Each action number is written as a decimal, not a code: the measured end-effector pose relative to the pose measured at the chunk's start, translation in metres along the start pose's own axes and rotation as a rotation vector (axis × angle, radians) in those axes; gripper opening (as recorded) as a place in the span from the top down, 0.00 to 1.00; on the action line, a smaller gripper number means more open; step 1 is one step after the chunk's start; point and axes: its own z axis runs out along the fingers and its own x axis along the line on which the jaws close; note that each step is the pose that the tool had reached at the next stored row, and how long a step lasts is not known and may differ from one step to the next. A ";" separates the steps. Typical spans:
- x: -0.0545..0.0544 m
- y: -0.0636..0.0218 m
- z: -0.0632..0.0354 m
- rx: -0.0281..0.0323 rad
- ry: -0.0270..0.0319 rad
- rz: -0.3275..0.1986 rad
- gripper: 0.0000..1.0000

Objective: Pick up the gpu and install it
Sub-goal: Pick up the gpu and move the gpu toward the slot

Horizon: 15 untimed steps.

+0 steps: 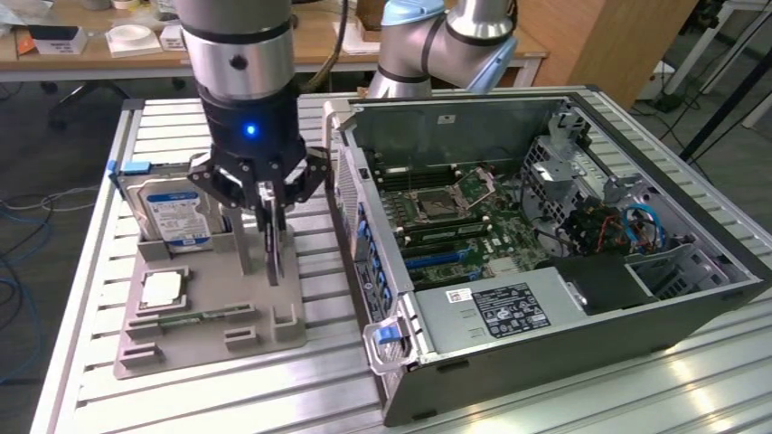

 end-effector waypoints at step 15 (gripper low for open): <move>-0.001 0.0013 -0.0457 0.0001 0.0000 0.000 0.74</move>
